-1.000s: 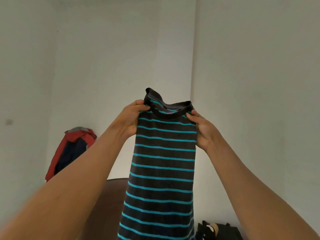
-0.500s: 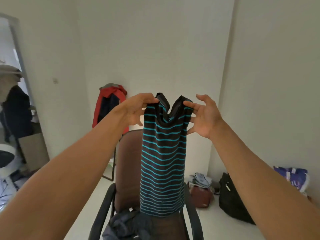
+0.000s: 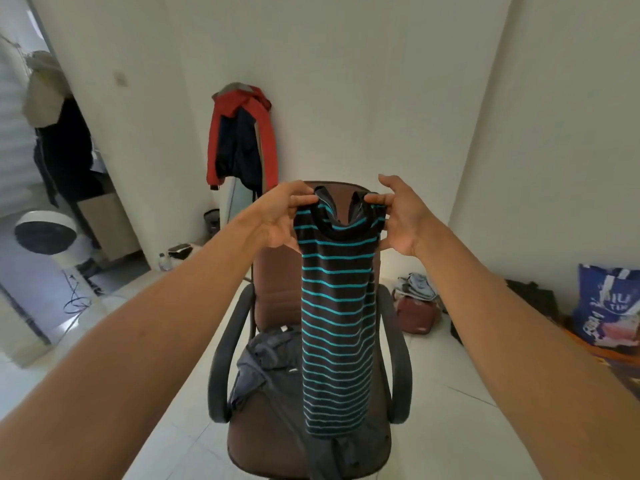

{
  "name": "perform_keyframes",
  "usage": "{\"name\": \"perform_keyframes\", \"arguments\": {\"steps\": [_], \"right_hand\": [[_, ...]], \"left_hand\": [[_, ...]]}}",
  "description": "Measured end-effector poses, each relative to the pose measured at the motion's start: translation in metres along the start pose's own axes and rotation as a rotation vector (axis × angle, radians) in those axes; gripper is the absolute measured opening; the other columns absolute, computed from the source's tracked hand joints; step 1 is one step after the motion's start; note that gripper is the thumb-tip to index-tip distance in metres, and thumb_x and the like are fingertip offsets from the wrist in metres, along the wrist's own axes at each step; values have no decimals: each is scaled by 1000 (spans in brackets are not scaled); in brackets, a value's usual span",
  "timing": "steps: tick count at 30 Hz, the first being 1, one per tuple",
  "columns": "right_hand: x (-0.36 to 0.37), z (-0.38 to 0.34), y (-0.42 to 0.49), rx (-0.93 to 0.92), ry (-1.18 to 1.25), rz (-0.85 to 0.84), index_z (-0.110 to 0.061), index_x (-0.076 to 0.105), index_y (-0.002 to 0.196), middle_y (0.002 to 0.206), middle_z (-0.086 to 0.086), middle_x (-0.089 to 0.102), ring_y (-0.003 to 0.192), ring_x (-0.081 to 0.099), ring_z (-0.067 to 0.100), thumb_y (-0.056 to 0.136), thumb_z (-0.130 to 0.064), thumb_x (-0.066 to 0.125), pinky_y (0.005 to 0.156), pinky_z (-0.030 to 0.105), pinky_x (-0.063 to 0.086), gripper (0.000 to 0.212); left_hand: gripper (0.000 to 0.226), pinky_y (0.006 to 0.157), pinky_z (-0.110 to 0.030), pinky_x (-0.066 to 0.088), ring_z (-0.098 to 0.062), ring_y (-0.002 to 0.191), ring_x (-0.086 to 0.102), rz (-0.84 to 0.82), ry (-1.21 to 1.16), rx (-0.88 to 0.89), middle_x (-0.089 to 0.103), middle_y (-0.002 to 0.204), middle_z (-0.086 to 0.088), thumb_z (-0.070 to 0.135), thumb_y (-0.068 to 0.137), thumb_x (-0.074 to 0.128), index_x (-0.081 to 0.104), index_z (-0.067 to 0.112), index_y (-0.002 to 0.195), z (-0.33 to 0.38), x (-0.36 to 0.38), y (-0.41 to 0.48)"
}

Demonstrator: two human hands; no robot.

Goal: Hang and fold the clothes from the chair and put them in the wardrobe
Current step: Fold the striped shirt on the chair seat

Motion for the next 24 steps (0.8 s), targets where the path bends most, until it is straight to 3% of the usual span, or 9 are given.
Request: {"name": "perform_keyframes", "arguments": {"steps": [3,6,11,15,21,24], "right_hand": [[-3,21,13,42,4,26,-13,57,97,87,7,58,80,57,22,95,-53,46,84,44,48,41],[-7,43,31,95,21,43,-13,57,102,85,8,57,75,57,23,94,-54,49,74,40,50,43],[-9,79,73,116,83,70,-13,59,107,94,11,61,88,61,28,92,-53,53,82,44,49,43],[-7,95,109,47,181,122,-15,60,96,88,9,64,83,62,26,90,-45,59,78,41,50,31],[-4,98,157,-47,245,168,-16,60,83,75,5,64,74,61,22,89,-44,59,75,39,48,28],[-5,109,168,-61,230,179,-17,60,77,74,6,64,73,61,21,89,-43,60,78,41,46,29]], "left_hand": [[38,94,-65,46,-33,111,63,19,6,-27,63,122,-13,32,89,58,63,13,121,-17,-6,11],[35,90,-61,50,-32,107,63,40,4,-42,63,117,-12,33,90,57,63,13,118,-34,-13,27],[30,84,-54,53,-30,98,65,65,-14,-42,65,107,-12,31,90,57,64,12,111,-57,-29,61],[39,81,-49,56,-29,93,69,109,-54,12,70,101,-11,29,87,62,65,7,119,-67,-48,99],[30,85,-47,55,-26,88,69,117,-146,118,70,97,-10,30,84,65,67,11,107,-68,-73,153],[21,79,-43,54,-24,79,67,120,-147,108,69,90,-8,29,84,64,69,12,95,-78,-78,167]]}}
Point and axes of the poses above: each hand's wrist, its own y-axis towards the middle knuckle, its own x-axis out of the palm, z = x × y, the point moved 3 cm from there along y, towards the middle knuckle
